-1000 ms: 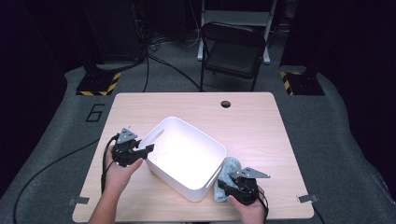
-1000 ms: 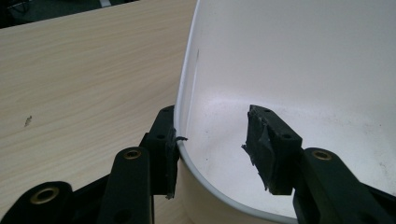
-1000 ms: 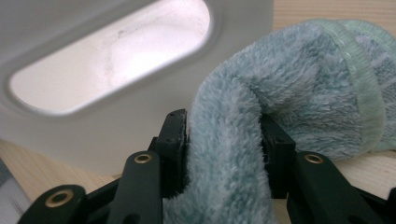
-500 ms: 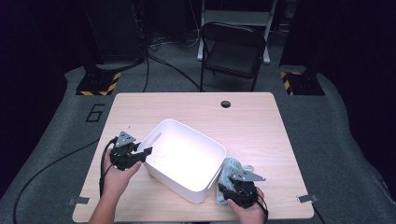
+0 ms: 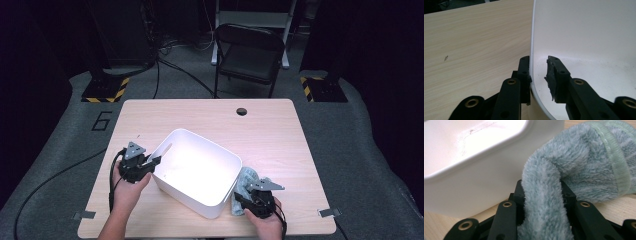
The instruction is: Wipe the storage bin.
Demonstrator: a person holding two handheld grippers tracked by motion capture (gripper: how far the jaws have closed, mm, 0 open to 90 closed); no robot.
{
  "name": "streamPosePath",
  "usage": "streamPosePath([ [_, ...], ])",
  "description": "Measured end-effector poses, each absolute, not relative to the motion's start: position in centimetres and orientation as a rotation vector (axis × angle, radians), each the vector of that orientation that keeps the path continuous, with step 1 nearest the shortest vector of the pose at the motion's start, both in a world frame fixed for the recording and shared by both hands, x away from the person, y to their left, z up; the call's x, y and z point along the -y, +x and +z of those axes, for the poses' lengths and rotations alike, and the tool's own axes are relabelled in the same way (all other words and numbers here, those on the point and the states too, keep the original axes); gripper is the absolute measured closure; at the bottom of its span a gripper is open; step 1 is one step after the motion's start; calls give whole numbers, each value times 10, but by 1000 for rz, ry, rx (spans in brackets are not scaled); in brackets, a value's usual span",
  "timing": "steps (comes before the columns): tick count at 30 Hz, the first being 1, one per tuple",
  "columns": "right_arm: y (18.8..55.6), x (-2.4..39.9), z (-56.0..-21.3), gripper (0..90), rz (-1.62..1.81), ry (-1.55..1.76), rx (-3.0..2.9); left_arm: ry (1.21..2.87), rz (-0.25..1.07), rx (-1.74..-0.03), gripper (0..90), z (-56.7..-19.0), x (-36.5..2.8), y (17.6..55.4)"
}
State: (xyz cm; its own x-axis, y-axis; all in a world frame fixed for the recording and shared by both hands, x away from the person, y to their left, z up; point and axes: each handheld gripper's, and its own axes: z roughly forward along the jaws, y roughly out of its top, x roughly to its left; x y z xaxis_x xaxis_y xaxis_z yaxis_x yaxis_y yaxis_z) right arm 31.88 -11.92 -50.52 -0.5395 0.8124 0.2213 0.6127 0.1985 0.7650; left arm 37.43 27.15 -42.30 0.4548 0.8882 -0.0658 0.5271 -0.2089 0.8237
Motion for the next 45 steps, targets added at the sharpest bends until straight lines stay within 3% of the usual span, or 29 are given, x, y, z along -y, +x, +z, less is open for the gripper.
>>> streamPosePath([
  [11, 321, 120, -501, 670, 1278, 1375, -2251, 1880, 605, -1239, 851, -421, -268, 376],
  [32, 309, 123, -434, 671, 1420, 1200, -2137, 1896, 628, -1244, 848, -421, -265, 377],
  [45, 320, 125, -459, 686, 1365, 1234, -2240, 1899, 611, -1241, 848, -421, -266, 377],
])
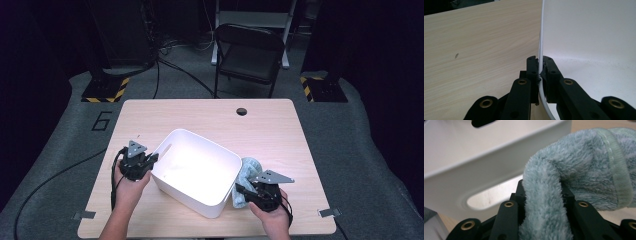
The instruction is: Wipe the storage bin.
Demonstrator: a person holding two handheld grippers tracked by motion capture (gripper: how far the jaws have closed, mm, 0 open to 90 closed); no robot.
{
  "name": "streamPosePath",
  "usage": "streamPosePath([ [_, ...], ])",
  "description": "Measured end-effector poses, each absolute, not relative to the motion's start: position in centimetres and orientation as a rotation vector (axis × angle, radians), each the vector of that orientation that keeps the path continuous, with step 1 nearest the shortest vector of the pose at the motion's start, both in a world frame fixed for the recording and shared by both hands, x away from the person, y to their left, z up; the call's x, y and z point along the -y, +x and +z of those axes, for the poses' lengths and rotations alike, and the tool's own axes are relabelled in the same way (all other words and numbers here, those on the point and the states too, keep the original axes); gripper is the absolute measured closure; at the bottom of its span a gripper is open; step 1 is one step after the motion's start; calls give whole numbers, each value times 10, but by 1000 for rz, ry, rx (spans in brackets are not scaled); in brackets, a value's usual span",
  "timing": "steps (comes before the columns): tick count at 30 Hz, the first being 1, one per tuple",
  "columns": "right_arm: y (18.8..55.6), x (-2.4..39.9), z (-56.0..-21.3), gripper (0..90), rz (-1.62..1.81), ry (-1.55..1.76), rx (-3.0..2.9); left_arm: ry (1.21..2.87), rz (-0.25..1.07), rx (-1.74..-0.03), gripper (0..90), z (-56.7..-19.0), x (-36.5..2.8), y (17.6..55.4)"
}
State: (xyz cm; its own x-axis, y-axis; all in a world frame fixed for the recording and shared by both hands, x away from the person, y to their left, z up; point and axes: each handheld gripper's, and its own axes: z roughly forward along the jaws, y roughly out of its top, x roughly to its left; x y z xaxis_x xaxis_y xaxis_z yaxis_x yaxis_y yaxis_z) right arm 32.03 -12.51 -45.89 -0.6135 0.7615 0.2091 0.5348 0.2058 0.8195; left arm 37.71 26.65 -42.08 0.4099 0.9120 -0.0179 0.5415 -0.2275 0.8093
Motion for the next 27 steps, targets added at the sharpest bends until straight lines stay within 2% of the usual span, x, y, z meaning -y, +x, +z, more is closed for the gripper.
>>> streamPosePath([
  [10, 326, 116, -496, 687, 1239, 1295, -2385, 1895, 609, -1242, 847, -421, -267, 377],
  [17, 326, 118, -498, 676, 1260, 1325, -2370, 1886, 620, -1240, 838, -422, -266, 377],
  [27, 317, 126, -496, 493, 1254, 1377, -2276, 1874, 616, -1249, 823, -422, -266, 376],
])
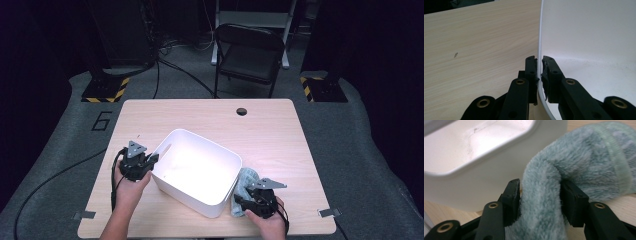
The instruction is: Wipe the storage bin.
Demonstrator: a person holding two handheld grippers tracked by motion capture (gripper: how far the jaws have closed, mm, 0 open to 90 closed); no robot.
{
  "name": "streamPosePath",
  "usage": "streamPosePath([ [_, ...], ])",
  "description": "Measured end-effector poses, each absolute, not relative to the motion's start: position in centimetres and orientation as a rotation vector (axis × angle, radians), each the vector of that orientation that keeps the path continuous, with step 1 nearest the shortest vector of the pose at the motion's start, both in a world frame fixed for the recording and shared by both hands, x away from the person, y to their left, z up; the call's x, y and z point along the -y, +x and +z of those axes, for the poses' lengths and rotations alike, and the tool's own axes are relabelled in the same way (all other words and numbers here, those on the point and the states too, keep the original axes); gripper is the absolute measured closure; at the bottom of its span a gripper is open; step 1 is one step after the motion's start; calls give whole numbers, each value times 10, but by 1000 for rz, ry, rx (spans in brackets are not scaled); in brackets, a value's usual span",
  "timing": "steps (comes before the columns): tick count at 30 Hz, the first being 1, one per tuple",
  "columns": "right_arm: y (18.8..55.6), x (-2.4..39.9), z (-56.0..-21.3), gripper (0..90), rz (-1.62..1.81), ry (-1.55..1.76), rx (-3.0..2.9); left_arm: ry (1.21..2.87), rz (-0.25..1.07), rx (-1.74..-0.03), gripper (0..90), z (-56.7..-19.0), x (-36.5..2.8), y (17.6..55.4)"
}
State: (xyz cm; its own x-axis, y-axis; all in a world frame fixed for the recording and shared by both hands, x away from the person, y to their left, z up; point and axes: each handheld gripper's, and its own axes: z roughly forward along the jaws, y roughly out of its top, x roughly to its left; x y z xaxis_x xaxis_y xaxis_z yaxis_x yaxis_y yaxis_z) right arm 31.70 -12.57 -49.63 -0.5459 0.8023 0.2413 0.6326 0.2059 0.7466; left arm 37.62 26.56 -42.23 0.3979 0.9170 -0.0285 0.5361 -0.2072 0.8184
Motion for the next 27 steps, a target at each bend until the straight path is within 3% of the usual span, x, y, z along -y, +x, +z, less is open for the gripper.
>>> streamPosePath([
  [5, 313, 126, -494, 498, 1234, 1358, -2242, 1888, 603, -1247, 819, -421, -266, 376],
  [9, 314, 124, -497, 645, 1222, 1304, -2248, 1887, 601, -1248, 819, -421, -267, 377],
  [12, 315, 120, -500, 688, 1223, 1298, -2260, 1887, 598, -1249, 820, -421, -267, 377],
  [27, 314, 122, -472, 708, 1328, 1172, -2243, 1879, 601, -1248, 819, -422, -264, 377],
])
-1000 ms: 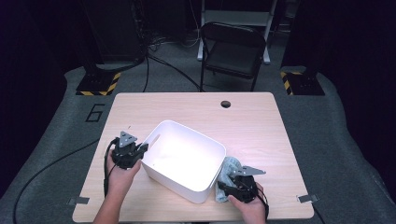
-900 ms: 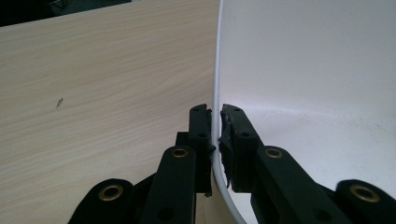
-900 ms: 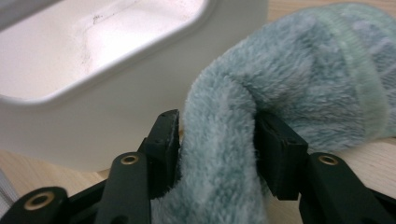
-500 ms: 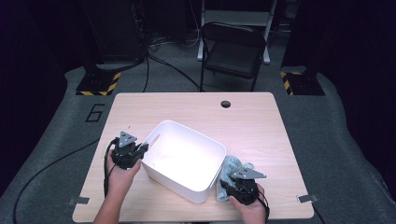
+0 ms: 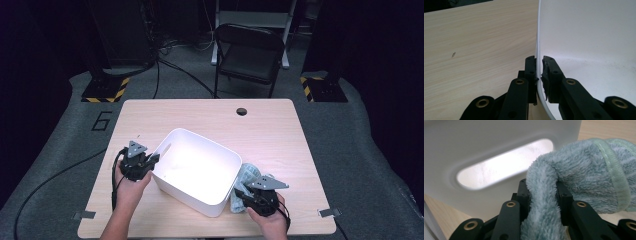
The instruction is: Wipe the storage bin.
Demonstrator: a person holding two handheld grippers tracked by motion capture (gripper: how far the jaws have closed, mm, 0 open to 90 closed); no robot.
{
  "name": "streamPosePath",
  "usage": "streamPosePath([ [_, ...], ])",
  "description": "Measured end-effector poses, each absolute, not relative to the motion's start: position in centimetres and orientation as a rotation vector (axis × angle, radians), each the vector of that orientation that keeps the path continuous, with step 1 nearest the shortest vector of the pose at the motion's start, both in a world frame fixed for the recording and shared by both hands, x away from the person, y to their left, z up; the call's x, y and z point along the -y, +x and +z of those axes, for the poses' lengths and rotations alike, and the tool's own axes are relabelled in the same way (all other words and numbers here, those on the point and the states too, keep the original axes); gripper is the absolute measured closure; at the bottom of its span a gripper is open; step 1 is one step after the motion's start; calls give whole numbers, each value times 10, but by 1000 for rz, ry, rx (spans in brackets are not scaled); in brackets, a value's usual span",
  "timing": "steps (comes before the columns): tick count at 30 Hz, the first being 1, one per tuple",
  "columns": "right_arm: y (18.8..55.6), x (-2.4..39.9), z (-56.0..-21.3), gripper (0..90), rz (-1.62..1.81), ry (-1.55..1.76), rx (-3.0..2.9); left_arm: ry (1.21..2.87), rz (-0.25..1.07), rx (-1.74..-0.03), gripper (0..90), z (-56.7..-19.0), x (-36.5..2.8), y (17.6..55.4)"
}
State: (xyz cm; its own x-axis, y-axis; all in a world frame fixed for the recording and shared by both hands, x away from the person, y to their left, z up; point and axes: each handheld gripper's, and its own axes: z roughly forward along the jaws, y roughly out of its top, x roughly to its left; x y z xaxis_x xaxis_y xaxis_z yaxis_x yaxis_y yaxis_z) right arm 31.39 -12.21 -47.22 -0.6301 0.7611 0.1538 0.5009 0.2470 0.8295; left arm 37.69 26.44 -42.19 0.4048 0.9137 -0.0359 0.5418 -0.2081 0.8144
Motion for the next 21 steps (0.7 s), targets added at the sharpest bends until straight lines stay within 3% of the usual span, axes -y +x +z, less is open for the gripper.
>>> streamPosePath([
  [12, 298, 123, -422, 707, 1426, 1071, -2170, 1888, 617, -1268, 822, -421, -261, 376],
  [21, 302, 118, -436, 724, 1353, 1075, -2252, 1888, 611, -1263, 825, -421, -262, 376],
])
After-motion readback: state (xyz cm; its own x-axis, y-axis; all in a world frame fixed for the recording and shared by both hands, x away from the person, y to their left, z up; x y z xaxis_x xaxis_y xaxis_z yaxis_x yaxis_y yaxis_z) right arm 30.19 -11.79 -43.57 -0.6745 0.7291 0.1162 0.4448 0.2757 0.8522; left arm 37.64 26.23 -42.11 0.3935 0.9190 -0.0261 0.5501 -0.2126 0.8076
